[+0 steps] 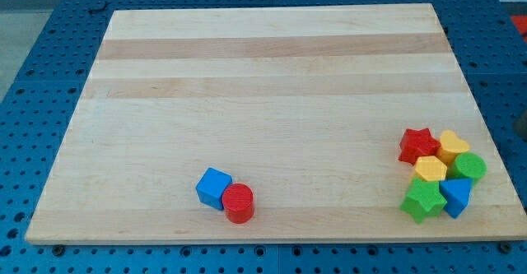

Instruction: Push the red star towards the center

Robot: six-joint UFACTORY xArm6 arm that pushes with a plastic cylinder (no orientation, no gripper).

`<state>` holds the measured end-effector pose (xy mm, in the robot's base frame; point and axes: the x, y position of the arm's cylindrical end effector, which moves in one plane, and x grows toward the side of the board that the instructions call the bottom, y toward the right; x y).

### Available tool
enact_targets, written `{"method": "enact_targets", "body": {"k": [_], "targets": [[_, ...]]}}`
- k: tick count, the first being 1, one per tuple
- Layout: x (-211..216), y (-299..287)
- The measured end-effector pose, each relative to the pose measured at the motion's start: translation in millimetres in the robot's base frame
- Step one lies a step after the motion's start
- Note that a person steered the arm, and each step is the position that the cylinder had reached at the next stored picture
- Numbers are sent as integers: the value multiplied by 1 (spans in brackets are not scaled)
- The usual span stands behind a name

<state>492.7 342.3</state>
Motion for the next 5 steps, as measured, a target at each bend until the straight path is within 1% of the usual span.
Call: {"method": "enact_targets", "body": {"k": [1, 2, 5], "targets": [[17, -27], [17, -73], [12, -282]]}}
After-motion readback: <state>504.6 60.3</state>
